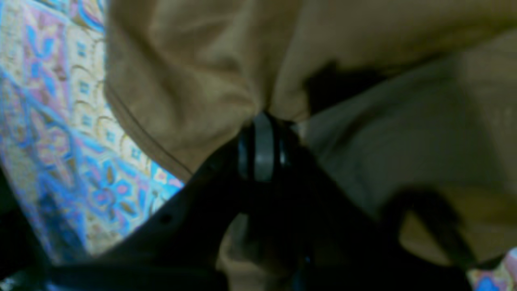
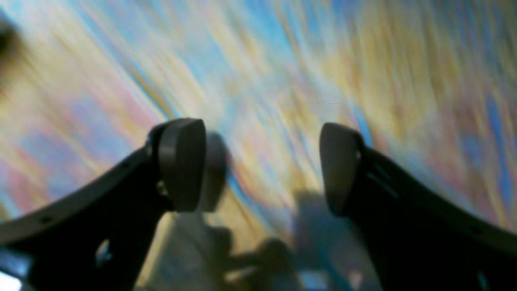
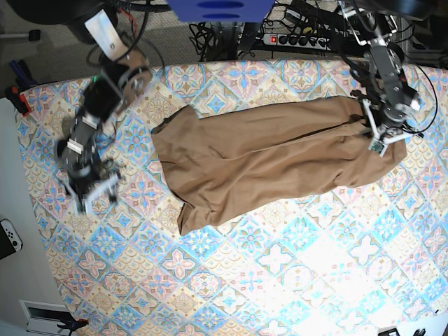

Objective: Layout the t-shirt on the table in an organized manner, then fold the t-shirt properly
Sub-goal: 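Grasp the shirt end near the right gripper again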

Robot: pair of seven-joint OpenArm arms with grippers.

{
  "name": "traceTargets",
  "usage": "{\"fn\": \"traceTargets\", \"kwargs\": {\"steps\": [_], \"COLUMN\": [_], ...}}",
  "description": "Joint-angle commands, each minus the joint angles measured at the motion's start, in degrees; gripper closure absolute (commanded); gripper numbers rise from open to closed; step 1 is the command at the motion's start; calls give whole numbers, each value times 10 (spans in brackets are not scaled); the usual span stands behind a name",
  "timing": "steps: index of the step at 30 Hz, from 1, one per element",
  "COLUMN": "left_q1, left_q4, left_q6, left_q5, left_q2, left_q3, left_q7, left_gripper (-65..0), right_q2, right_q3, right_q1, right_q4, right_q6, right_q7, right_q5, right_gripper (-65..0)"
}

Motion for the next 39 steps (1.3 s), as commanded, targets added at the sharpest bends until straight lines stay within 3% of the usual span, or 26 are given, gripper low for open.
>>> {"fn": "traceTargets", "kwargs": {"steps": [1, 11, 21, 25, 28, 33, 39], "left_q1": [-8, -12, -11, -11, -11, -11, -13], "left_q4": [-21, -23, -23, -21, -12, -11, -10], "left_q6": [22, 22, 22, 22, 22, 22, 22], "left_q5": [41, 41, 41, 41, 41, 41, 41], "left_q2": [-8, 8, 11, 28, 34, 42, 60], "left_q3": [-12, -15, -16, -20, -19, -16, -16], "left_q7": [34, 34, 34, 34, 35, 35, 35], "left_gripper": [0, 0, 0, 0, 0, 0, 0], "right_q2": [5, 0, -93, -98, -98, -98, -98], "right_q3": [-7, 5, 0, -3, -8, -73, -175], "right_q1": [38, 37, -43, -69, -98, -147, -206], "right_q4": [30, 121, 213, 217, 220, 239, 311], "right_q6": [3, 3, 3, 3, 3, 3, 3], "right_q7": [32, 31, 31, 30, -7, -89, -123], "right_q5": [22, 22, 21, 29, 70, 137, 201], "right_gripper": [-427, -427, -427, -427, -427, -427, -427]}}
